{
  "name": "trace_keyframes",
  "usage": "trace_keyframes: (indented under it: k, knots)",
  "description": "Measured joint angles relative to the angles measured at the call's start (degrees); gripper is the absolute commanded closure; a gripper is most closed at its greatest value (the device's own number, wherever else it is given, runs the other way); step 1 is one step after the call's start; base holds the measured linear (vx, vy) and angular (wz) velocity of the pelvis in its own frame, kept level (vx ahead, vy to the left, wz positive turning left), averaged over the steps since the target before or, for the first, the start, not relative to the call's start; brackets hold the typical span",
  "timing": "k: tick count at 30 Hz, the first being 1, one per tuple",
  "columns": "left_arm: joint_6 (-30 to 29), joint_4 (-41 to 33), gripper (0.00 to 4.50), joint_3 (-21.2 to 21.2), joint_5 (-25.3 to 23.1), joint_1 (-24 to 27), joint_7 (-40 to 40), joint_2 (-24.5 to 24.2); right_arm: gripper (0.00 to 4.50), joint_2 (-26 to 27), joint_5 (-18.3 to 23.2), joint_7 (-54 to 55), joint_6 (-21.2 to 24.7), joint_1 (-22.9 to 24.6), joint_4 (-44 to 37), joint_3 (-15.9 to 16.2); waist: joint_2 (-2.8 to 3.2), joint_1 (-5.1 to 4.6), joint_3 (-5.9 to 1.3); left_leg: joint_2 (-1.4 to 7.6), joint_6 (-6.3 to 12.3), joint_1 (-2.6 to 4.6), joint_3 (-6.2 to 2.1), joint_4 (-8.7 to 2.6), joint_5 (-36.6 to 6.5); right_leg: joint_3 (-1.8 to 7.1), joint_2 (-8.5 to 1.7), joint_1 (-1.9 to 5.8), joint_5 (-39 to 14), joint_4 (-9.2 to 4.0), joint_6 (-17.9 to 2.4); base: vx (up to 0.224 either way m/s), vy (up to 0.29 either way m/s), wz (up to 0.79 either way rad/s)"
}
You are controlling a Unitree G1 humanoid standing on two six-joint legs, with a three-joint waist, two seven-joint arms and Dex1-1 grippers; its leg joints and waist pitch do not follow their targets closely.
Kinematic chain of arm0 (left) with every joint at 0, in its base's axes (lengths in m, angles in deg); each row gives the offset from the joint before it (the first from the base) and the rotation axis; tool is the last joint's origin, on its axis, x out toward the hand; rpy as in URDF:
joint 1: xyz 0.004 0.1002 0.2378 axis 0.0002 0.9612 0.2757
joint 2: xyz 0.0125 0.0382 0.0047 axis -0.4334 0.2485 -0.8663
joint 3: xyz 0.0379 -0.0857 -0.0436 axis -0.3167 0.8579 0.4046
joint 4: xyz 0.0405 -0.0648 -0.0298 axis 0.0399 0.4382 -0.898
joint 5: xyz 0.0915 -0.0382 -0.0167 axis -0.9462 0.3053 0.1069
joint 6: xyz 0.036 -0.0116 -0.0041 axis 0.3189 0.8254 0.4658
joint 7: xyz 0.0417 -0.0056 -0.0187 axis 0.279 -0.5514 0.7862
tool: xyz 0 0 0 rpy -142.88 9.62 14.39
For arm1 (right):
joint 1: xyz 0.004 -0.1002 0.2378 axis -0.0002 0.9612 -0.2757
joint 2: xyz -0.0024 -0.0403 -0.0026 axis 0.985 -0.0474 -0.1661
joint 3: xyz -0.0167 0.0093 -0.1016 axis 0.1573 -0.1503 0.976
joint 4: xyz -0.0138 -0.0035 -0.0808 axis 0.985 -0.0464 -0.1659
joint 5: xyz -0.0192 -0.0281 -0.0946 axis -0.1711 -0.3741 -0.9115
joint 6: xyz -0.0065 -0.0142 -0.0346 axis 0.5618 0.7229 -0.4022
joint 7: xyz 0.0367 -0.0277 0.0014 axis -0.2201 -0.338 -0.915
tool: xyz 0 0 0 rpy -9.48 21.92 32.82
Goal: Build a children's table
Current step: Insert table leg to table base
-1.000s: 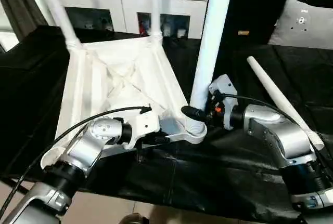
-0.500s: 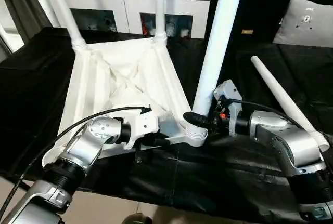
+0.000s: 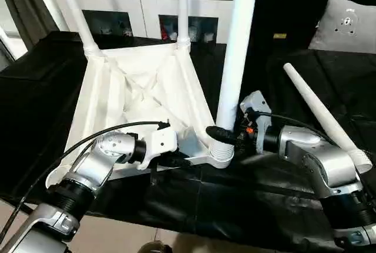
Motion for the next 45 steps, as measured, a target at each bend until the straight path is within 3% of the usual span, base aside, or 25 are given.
trace_keyframes:
  k: [6,10,16,22,28,32,38,45]
  knots:
    - [-0.9,0.0,4.5,1.1,0.7,1.0,-0.9,1.0,2.62,1.9,2.2,0.7,-2.7,2.9,1.1,-3.4,0.4,0.2,-0.17,0.0,0.0,0.0,0.02,0.0,0.0,-0.01,-0.02,0.03,0.0,-0.05,0.0,0.0,0.0,0.0]
    - [-1.6,-0.5,4.5,2.2,1.5,2.3,-1.4,1.6,2.62,5.1,2.5,2.3,-9.8,7.7,0.6,-5.5,0.59,0.25,-0.29,-0.01,0.0,-0.01,0.03,-0.09,0.0,-0.02,-0.03,0.05,0.0,-0.21,0.0,0.0,0.0,0.0]
    - [-1.8,-0.6,4.5,2.2,1.5,2.5,-1.8,1.7,2.62,4.3,-0.1,3.9,-17.6,11.7,-1.8,-3.5,0.8,0.08,-0.35,-0.02,0.01,-0.01,0.05,-0.11,0.0,0.01,-0.03,0.07,0.0,-0.32,0.0,0.0,0.0,0.0]
    - [-2.6,-1.5,4.5,2.4,1.5,2.9,-1.8,1.8,2.62,5.4,-0.8,4.5,-20.5,13.8,-2.6,-3.8,0.9,0.07,-0.38,-0.02,0.01,0.0,0.05,-0.29,0.0,0.0,-0.03,0.07,0.0,-0.47,0.0,0.0,0.0,0.0]
    - [-2.8,-2.4,4.5,2.2,1.0,3.2,-1.5,0.8,2.62,3.9,-2.6,4.5,-22.1,13.3,-2.5,-1.1,1.07,-0.18,-0.51,-0.03,0.01,0.01,0.06,-0.41,0.0,0.0,-0.02,0.1,0.0,-0.58,0.1,0.0,0.0,0.0]
    - [-2.7,-2.4,4.5,1.9,0.5,2.8,-0.8,0.1,2.62,3.2,-5.1,3.2,-21.7,10.5,-1.0,1.4,1.06,-0.39,-0.59,-0.03,0.0,0.12,0.06,-0.55,0.0,-0.01,-0.01,0.08,0.0,-0.59,0.1,0.0,0.0,0.0]
    - [-2.6,-0.7,4.5,1.0,0.0,1.2,1.2,-0.8,2.62,2.4,-5.3,-0.9,-21.5,6.3,3.4,3.2,1.02,-1.27,-0.58,-0.03,-0.02,0.64,0.06,-0.75,0.0,0.01,0.01,0.16,0.0,-0.62,0.1,0.0,0.0,0.0]
    - [-1.3,5.1,4.5,0.9,-0.1,-2.5,3.0,-0.3,2.62,2.9,-5.7,-1.1,-21.5,4.7,5.6,3.5,0.48,-1.23,-0.4,-0.03,-0.19,1.01,0.12,-1.29,0.1,-0.03,0.0,0.22,-0.1,-0.63,0.3,0.0,0.0,0.0]
